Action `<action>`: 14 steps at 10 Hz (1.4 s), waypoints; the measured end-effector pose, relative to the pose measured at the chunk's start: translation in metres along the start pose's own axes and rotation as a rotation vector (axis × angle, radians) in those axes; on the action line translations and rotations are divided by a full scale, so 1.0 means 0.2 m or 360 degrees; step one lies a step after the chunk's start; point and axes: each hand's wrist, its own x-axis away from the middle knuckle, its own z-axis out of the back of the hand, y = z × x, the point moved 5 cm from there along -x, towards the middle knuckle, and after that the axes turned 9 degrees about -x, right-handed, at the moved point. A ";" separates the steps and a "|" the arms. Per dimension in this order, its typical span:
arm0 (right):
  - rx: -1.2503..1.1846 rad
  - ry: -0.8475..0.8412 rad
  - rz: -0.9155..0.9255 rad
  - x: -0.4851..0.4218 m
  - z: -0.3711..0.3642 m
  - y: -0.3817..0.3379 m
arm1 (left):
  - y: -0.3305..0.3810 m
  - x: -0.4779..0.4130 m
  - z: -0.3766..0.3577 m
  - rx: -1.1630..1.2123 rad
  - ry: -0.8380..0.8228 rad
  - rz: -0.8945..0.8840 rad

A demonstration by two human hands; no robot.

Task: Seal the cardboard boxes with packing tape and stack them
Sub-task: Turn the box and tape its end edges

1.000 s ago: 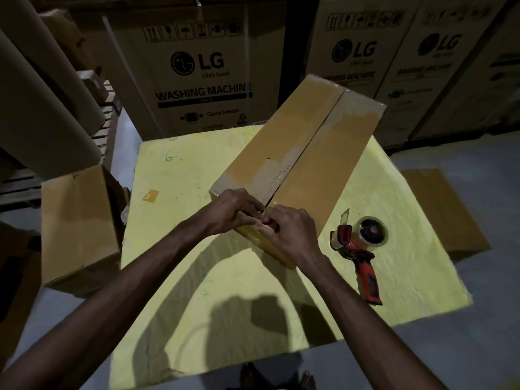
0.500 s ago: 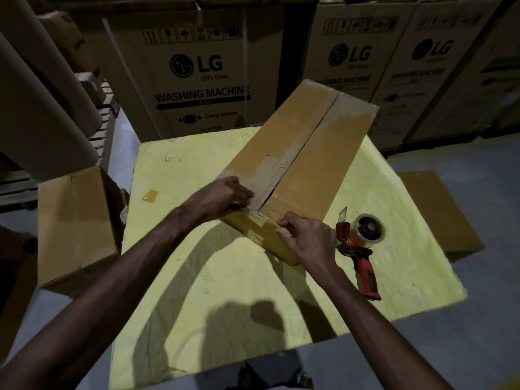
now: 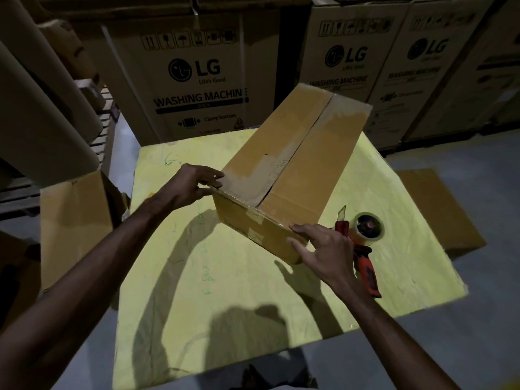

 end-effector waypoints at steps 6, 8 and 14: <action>0.0267 -0.0827 0.0284 -0.15 0.05 0.07 | 0.00 -0.18 -0.10 -0.0294 -0.0505 -0.0186; 0.0350 -0.0731 0.0225 -0.16 0.02 0.07 | 0.04 -0.26 -0.12 -0.0978 -0.0675 -0.0543; 0.0042 -0.0063 0.0349 -0.01 -0.07 0.13 | 0.09 -0.15 -0.17 -0.0405 -0.0093 -0.0506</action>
